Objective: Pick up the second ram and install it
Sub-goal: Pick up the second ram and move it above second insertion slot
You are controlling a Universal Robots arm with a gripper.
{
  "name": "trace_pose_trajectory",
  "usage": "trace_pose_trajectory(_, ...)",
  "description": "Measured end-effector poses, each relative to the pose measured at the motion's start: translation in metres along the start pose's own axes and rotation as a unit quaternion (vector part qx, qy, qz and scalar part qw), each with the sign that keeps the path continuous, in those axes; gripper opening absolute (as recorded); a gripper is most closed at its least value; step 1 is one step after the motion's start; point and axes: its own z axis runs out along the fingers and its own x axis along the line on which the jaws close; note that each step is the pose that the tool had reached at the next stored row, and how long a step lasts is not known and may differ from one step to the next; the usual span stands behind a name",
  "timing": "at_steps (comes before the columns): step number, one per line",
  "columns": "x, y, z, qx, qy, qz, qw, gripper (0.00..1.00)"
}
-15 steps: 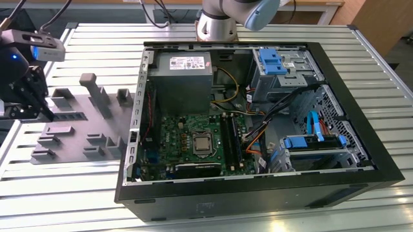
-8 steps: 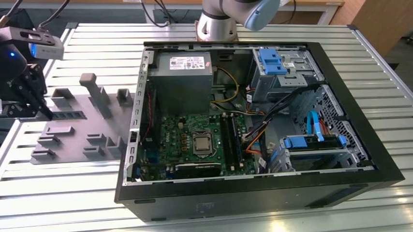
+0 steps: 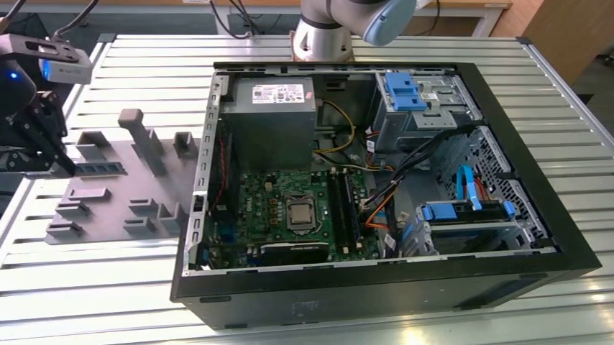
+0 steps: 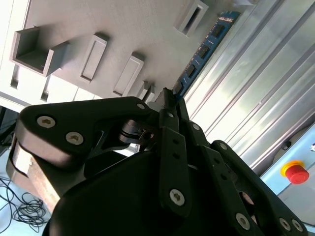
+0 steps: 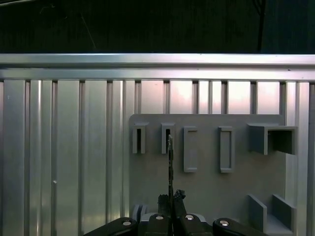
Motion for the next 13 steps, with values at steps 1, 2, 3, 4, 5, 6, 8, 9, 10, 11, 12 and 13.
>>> trace_pose_trajectory(1,0.0,0.0,-0.0009,0.0,0.0,0.0,1.0,0.14)
trace_pose_trajectory(2,0.0,-0.0001,-0.0017,0.0,0.0,0.0,1.0,0.14)
trace_pose_trajectory(3,0.0001,-0.0001,-0.0026,0.0,0.0,0.0,1.0,0.14)
trace_pose_trajectory(4,0.0001,-0.0001,-0.0034,0.0,0.0,0.0,1.0,0.14)
trace_pose_trajectory(5,0.0001,-0.0001,-0.0043,0.0,0.0,0.0,1.0,0.14)
trace_pose_trajectory(6,0.0001,-0.0001,-0.0052,0.0,0.0,0.0,1.0,0.14)
trace_pose_trajectory(8,0.0002,-0.0002,-0.0069,0.0,0.0,0.0,1.0,0.14)
trace_pose_trajectory(9,0.0002,-0.0002,-0.0078,0.0,0.0,0.0,1.0,0.14)
trace_pose_trajectory(10,0.0002,-0.0002,-0.0086,0.0,0.0,0.0,1.0,0.14)
trace_pose_trajectory(11,0.0002,-0.0002,-0.0094,0.0,0.0,0.0,1.0,0.14)
trace_pose_trajectory(12,0.0003,-0.0003,-0.0104,0.0,0.0,0.0,1.0,0.14)
trace_pose_trajectory(13,0.0003,-0.0003,-0.0114,0.0,0.0,0.0,1.0,0.14)
